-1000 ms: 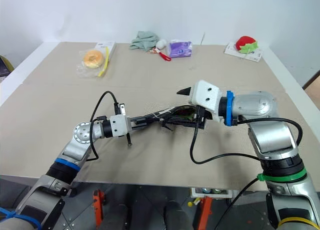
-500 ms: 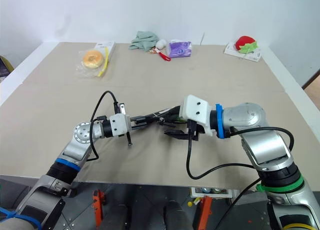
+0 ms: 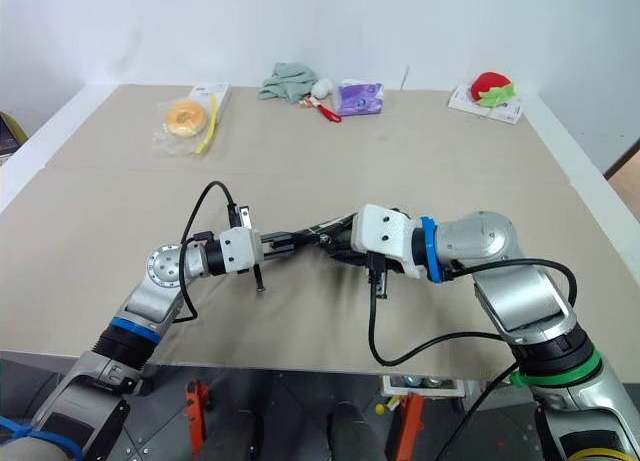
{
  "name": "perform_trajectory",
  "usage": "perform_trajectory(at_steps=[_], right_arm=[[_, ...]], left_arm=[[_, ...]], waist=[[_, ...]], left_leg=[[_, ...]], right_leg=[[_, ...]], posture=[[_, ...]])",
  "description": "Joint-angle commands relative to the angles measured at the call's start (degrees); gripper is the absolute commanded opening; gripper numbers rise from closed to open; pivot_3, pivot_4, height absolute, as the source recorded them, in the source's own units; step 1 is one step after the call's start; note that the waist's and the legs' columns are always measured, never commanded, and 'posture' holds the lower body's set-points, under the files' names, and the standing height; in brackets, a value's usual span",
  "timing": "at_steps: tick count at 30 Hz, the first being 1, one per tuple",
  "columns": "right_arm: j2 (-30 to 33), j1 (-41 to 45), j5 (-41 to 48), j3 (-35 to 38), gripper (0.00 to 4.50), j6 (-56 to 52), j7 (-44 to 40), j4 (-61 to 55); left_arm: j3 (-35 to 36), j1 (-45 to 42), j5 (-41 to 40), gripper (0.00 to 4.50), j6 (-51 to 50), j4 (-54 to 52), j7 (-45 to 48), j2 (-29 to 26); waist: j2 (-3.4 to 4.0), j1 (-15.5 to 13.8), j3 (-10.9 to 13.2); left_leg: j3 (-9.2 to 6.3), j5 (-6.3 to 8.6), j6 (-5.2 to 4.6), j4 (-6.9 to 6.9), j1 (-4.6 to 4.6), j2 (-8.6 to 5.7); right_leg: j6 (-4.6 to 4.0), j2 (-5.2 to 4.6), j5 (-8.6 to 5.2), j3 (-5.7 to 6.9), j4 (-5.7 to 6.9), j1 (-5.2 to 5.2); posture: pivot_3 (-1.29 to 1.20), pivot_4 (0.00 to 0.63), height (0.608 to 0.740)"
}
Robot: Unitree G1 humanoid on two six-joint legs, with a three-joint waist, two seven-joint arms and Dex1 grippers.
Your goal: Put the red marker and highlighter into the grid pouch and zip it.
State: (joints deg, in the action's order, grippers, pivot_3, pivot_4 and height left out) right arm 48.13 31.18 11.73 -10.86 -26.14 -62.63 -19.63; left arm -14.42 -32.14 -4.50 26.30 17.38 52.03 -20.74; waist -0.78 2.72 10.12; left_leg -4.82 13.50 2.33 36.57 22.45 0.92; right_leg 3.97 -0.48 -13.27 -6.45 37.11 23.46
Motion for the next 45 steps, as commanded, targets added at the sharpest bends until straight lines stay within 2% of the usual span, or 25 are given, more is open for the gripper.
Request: perform_trajectory(at_steps=[1, 11, 15, 20, 24, 27, 28, 30, 31, 33, 34, 35, 38, 41, 45], right_arm=[[2.7, 0.3, 1.0, 5.2, 0.04, 0.5, -0.1, 1.1], [13.2, -2.8, -1.4, 15.3, 0.04, 6.2, 0.3, 15.5], [15.1, -3.4, -1.1, 17.3, 0.04, 7.8, 0.2, 19.1], [14.7, -3.6, -0.1, 17.7, 0.04, 7.7, 0.3, 18.8], [12.0, -2.4, 4.8, 19.4, 0.04, 3.3, 1.2, 16.7], [10.1, -1.0, 9.3, 22.3, 0.93, -0.9, 1.9, 17.0], [9.6, -0.9, 10.5, 23.2, 1.38, -1.8, 2.0, 17.1], [9.0, -0.8, 11.8, 24.3, 2.31, -3.2, 2.8, 17.5], [9.0, -1.3, 12.2, 24.5, 2.73, -3.6, 2.8, 17.2], [8.8, -2.0, 12.8, 24.7, 3.73, -4.4, 3.1, 16.6], [8.6, -2.2, 13.2, 24.8, 4.41, -4.8, 3.3, 16.4], [8.4, -2.4, 13.6, 25.0, 4.5, -5.3, 3.6, 16.1], [8.0, -3.7, 14.0, 25.1, 4.5, -6.0, 4.5, 15.8], [8.1, -5.0, 13.1, 25.2, 4.5, -5.8, 5.7, 16.7], [8.1, -7.4, 12.5, 26.3, 4.5, -6.0, 7.4, 19.4]], left_arm=[[1.2, -0.1, -0.9, 0.0, 0.3, -2.1, -0.7, 0.2], [1.1, -0.4, -0.9, 0.0, 0.7, -1.3, -0.4, 0.5], [1.2, -0.5, -1.0, 0.0, 0.8, -1.2, -0.1, 0.5], [1.3, -0.6, -1.1, 0.0, 0.7, -1.1, 0.3, 0.5], [1.3, -0.7, -1.3, 0.0, 0.3, -1.1, 0.9, 0.4], [1.1, -0.4, -2.7, 0.0, -1.3, -1.9, 2.9, 0.0], [0.9, -0.1, -3.6, 0.0, -2.2, -2.5, 4.1, -0.4], [0.6, 0.5, -5.8, 0.75, -5.7, -4.1, 7.0, -1.3], [0.5, 0.7, -6.8, 0.97, -7.3, -4.9, 8.2, -1.8], [0.6, 1.2, -8.9, 1.97, -10.9, -6.7, 10.5, -2.6], [0.7, 1.3, -9.4, 2.64, -12.4, -7.5, 11.1, -2.9], [0.9, 1.4, -10.7, 2.93, -14.7, -8.3, 12.1, -3.3], [2.2, 1.6, -15.2, 4.47, -24.1, -11.4, 13.6, -4.4], [4.5, 1.9, -19.2, 4.47, -32.1, -14.0, 13.0, -5.5], [13.3, 2.6, -25.3, 4.47, -43.1, -14.9, 6.6, -7.8]], waist=[[0.0, 0.0, 0.0], [0.0, 0.0, 0.0], [0.01, 0.1, 0.0], [0.01, 0.1, 0.0], [0.01, 0.1, 0.0], [0.01, 0.0, 0.0], [0.01, 0.0, 0.0], [0.02, 0.0, 0.0], [0.02, 0.0, 0.0], [0.02, 0.0, 0.0], [0.01, 0.0, 0.0], [0.02, 0.0, 0.0], [0.02, 0.0, 0.0], [0.02, 0.1, 0.0], [0.02, 0.1, 0.0]], left_leg=[[0.0, 0.0, 0.0, 0.0, 0.0, 0.0], [0.02, 0.0, 0.0, 0.0, 0.0, -0.01], [0.04, 0.0, 0.0, 0.0, -0.02, 0.0], [0.05, 0.0, 0.0, -0.01, -0.05, 0.04], [0.06, 0.0, 0.0, 0.02, -0.05, 0.03], [0.05, 0.0, 0.0, 0.02, -0.05, 0.03], [0.04, 0.0, 0.0, 0.02, -0.04, 0.02], [0.05, 0.0, 0.0, 0.01, -0.03, 0.02], [0.05, 0.0, 0.0, 0.01, -0.03, 0.02], [0.04, 0.0, 0.0, 0.01, -0.03, 0.02], [0.04, 0.0, -0.01, 0.01, -0.02, 0.02], [0.04, 0.0, -0.01, 0.01, -0.02, 0.03], [0.04, 0.0, -0.01, 0.01, -0.02, 0.03], [0.05, 0.0, 0.0, 0.02, -0.03, 0.04], [0.04, 0.0, -0.01, 0.02, -0.05, 0.08]], right_leg=[[0.0, 0.0, 0.0, 0.0, 0.0, 0.0], [-0.01, -0.01, 0.0, -0.01, 0.0, 0.0], [-0.01, -0.01, 0.0, -0.02, 0.0, 0.0], [0.0, 0.05, 0.0, -0.02, 0.01, 0.0], [0.02, 0.04, 0.01, -0.04, 0.0, -0.02], [0.01, 0.04, 0.01, -0.04, 0.01, -0.02], [0.0, 0.04, 0.02, -0.04, 0.01, -0.02], [0.0, 0.04, 0.02, -0.04, 0.02, -0.02], [-0.01, 0.04, 0.02, -0.04, 0.02, -0.02], [-0.01, 0.03, 0.01, -0.04, 0.03, -0.02], [-0.01, 0.03, 0.01, -0.04, 0.02, -0.02], [-0.01, 0.03, 0.0, -0.04, 0.02, -0.02], [0.03, 0.04, -0.02, -0.04, 0.03, -0.02], [0.05, 0.05, -0.03, -0.04, 0.04, -0.02], [0.05, 0.09, -0.03, -0.03, 0.06, 0.0]], posture=[[0.0, 0.15, 0.74], [0.0, 0.15, 0.74], [0.0, 0.15, 0.74], [0.0, 0.15, 0.74], [0.0, 0.15, 0.74], [0.0, 0.15, 0.74], [0.0, 0.15, 0.74], [0.0, 0.15, 0.74], [0.0, 0.15, 0.74], [0.0, 0.15, 0.74], [0.0, 0.15, 0.74], [0.0, 0.15, 0.74], [0.0, 0.15, 0.74], [0.0, 0.15, 0.74], [0.0, 0.15, 0.74]])
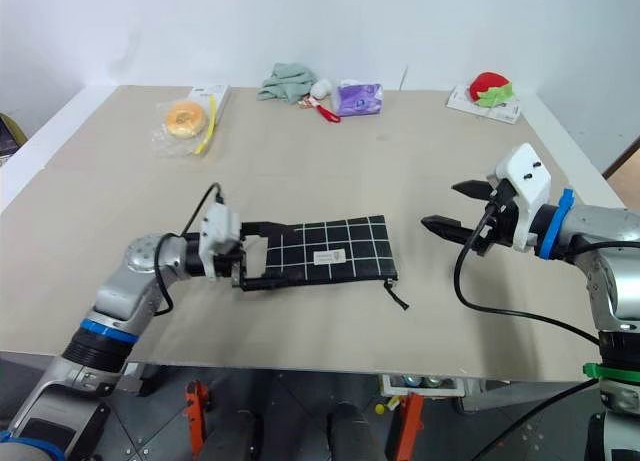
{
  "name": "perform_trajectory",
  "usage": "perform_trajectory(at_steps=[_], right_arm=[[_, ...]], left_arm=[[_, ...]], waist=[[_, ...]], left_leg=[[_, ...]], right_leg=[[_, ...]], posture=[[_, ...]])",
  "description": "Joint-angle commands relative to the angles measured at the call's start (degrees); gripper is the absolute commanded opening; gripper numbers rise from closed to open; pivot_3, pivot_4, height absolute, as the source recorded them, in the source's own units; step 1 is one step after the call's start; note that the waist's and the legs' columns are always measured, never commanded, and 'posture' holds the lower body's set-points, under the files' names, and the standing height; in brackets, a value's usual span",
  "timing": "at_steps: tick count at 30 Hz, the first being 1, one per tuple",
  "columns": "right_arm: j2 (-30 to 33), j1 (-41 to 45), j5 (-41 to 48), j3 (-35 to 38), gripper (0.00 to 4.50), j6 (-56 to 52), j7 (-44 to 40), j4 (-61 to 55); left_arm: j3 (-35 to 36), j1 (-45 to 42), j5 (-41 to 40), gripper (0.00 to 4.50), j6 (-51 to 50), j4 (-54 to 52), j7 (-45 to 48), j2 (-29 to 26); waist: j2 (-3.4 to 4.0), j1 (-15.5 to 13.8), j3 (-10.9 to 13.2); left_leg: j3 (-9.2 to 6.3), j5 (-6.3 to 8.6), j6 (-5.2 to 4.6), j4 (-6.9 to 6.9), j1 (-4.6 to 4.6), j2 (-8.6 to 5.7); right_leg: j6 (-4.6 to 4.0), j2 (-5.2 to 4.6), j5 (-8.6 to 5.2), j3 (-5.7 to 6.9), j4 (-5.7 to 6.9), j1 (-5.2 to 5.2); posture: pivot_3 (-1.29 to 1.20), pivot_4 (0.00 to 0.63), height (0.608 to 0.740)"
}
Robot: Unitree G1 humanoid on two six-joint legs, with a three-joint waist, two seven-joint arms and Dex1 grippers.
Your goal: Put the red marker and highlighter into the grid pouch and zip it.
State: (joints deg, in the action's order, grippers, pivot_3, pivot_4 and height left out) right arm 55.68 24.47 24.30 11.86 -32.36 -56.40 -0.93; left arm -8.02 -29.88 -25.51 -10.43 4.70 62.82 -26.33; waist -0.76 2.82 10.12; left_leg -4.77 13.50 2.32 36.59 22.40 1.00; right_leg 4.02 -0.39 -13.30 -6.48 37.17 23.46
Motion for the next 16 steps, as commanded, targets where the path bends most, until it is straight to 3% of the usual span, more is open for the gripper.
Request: perform_trajectory(at_steps=[1, 4, 10, 16], right_arm=[[0.6, -1.3, 0.0, 3.8, 4.5, 0.2, 1.3, 1.5], [0.6, -2.6, -1.0, 3.4, 4.5, 0.5, 1.9, 5.1], [1.2, -4.0, -1.4, 1.4, 4.5, 1.4, -2.2, 11.1], [0.8, -0.9, -3.0, -0.4, 4.5, 3.5, -3.8, 16.5]], left_arm=[[8.9, 0.6, -3.7, 4.47, -7.6, -1.8, -6.6, -3.2], [14.7, 3.0, -3.5, 4.47, -12.1, -1.3, -10.1, -8.6], [21.9, 10.4, -4.8, 4.47, -16.6, -2.3, -7.6, -18.1], [22.2, 13.3, -3.5, 4.47, -16.7, -3.6, -6.3, -21.3]], waist=[[-0.01, 0.0, 0.0], [-0.01, 0.2, 0.0], [0.03, 0.4, 0.0], [0.0, 0.3, 0.1]], left_leg=[[0.0, 0.0, 0.0, 0.0, 0.0, 0.01], [0.0, 0.0, 0.0, 0.0, -0.01, 0.05], [0.03, 0.01, -0.01, -0.05, -0.02, 0.07], [0.04, -0.01, 0.03, -0.03, -0.04, 0.09]], right_leg=[[0.0, 0.01, 0.0, 0.0, 0.0, 0.0], [-0.02, 0.05, 0.0, 0.0, 0.0, 0.01], [-0.13, 0.02, -0.08, 0.03, 0.01, 0.01], [-0.14, 0.03, -0.05, 0.07, 0.0, 0.0]], posture=[[0.0, 0.15, 0.74], [0.0, 0.15, 0.74], [0.0, 0.15, 0.74], [0.0, 0.15, 0.74]])
